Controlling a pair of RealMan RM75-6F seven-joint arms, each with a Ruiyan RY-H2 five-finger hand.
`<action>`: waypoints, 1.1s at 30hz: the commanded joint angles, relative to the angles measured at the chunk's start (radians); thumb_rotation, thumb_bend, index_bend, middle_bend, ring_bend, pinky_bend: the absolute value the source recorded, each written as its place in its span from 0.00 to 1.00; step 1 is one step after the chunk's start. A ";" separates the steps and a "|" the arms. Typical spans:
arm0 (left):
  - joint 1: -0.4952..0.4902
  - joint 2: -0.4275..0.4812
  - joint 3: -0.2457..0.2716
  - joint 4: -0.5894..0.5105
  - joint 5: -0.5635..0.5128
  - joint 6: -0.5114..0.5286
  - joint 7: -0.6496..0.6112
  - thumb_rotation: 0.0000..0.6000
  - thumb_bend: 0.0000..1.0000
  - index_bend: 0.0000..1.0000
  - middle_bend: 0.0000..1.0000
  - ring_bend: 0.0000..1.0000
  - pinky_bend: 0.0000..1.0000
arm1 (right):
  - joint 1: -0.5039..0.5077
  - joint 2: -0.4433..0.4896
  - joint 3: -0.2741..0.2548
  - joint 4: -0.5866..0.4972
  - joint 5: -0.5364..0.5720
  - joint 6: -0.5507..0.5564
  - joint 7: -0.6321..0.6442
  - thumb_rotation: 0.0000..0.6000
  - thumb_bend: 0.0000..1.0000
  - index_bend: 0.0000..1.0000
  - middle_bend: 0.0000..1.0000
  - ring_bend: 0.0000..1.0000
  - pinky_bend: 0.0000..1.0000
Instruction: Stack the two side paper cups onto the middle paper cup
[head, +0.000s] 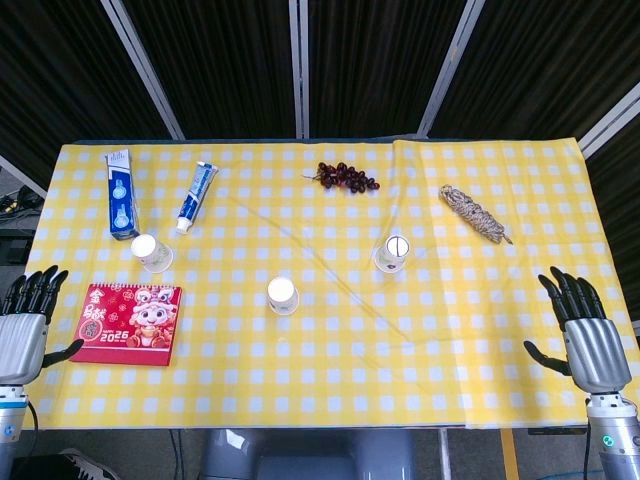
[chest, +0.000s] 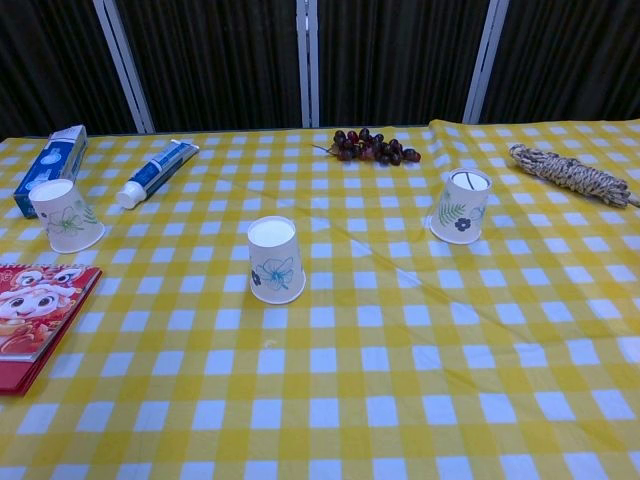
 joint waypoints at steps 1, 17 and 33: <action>-0.001 0.000 0.001 0.001 0.001 -0.001 0.003 1.00 0.02 0.00 0.00 0.00 0.00 | 0.000 -0.001 0.002 0.000 0.001 0.002 -0.001 1.00 0.08 0.00 0.00 0.00 0.00; -0.070 0.005 -0.049 0.023 -0.062 -0.099 0.048 1.00 0.02 0.00 0.00 0.00 0.02 | 0.006 -0.015 0.017 0.005 0.037 -0.019 0.002 1.00 0.08 0.00 0.00 0.00 0.00; -0.385 -0.003 -0.162 0.164 -0.311 -0.593 0.145 1.00 0.04 0.09 0.00 0.00 0.14 | 0.009 0.000 0.041 0.023 0.081 -0.041 0.074 1.00 0.08 0.03 0.00 0.00 0.00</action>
